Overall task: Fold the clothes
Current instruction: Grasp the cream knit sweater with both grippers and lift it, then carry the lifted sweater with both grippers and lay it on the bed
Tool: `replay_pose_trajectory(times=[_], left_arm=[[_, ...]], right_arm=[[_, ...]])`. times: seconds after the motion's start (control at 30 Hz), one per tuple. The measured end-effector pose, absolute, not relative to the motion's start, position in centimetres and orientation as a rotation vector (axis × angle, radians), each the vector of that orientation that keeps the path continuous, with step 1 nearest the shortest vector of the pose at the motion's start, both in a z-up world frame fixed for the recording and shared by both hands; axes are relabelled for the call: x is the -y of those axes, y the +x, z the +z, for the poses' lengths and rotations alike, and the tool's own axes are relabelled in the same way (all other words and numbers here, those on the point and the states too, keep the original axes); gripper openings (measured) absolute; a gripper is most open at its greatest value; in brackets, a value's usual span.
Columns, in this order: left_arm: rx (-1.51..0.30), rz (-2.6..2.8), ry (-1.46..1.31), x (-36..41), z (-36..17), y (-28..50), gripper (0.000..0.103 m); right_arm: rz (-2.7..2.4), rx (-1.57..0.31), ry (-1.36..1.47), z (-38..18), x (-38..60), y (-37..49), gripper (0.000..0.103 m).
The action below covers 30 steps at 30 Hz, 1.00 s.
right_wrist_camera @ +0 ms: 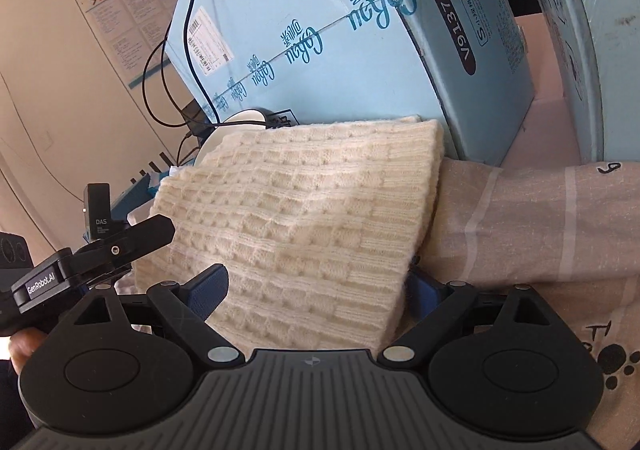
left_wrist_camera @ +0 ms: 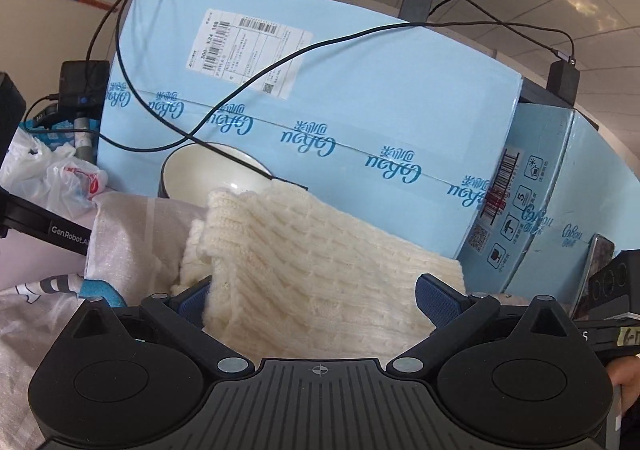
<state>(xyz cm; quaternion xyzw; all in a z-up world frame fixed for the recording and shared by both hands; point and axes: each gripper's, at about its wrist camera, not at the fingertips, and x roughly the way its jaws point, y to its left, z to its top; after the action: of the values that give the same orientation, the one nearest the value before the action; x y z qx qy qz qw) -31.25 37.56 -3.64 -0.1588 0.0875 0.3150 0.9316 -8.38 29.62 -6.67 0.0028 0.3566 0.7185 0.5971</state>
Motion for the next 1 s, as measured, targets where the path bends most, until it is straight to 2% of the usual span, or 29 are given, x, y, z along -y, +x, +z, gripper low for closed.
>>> replay_pose_trajectory(times=[0.07, 0.1, 0.13, 0.2, 0.27, 0.3, 0.33, 0.4, 0.43, 0.5, 0.57, 0.83, 1.0], left_arm=[[-0.212, 0.654, -0.258, -37.1, -3.9, -30.2, 0.102], [-0.260, 0.718, -0.279, -37.7, -4.4, -29.9, 0.099], [-0.311, 0.774, -0.321, -38.6, -5.1, -29.7, 0.088], [-0.315, 0.792, -0.393, -39.6, -5.6, -30.2, 0.084], [-0.311, 0.805, -0.396, -39.4, -5.7, -30.3, 0.075], [-0.315, 0.807, -0.379, -39.1, -5.7, -30.1, 0.068], [-0.318, 0.810, -0.363, -38.7, -5.6, -29.9, 0.053], [-0.323, 0.817, -0.329, -38.1, -5.6, -29.5, 0.040], [-0.318, 0.823, -0.319, -38.1, -5.4, -29.5, 0.031], [-0.287, 0.832, -0.335, -38.2, -5.1, -30.0, 0.018], [-0.244, 0.821, -0.363, -38.2, -4.9, -30.8, 0.015], [-0.048, 0.750, -0.327, -35.0, -2.9, -33.2, 0.015], [0.006, 0.685, -0.302, -32.3, -2.2, -33.4, 0.015]], right_arm=[[1.685, -0.863, 0.047, -6.9, -29.4, -7.9, 0.091], [1.693, -0.880, 0.066, -7.0, -29.3, -7.7, 0.090], [1.688, -0.885, 0.066, -7.0, -29.1, -7.6, 0.086], [1.675, -0.884, 0.051, -7.1, -28.9, -7.8, 0.080], [1.662, -0.880, 0.041, -7.1, -28.5, -7.9, 0.070], [1.659, -0.883, 0.042, -7.1, -28.4, -8.0, 0.068], [1.671, -0.897, 0.056, -7.2, -28.2, -8.0, 0.062], [1.695, -0.925, 0.084, -7.3, -27.9, -8.0, 0.050], [1.720, -0.923, 0.082, -7.1, -27.8, -8.2, 0.040], [1.764, -0.895, 0.078, -6.7, -27.4, -8.7, 0.033], [1.804, -0.859, 0.092, -6.1, -26.7, -9.2, 0.027], [1.971, -0.742, 0.325, -1.8, -22.2, -9.5, 0.024], [1.959, -0.699, 0.362, 0.1, -18.1, -9.4, 0.024]])
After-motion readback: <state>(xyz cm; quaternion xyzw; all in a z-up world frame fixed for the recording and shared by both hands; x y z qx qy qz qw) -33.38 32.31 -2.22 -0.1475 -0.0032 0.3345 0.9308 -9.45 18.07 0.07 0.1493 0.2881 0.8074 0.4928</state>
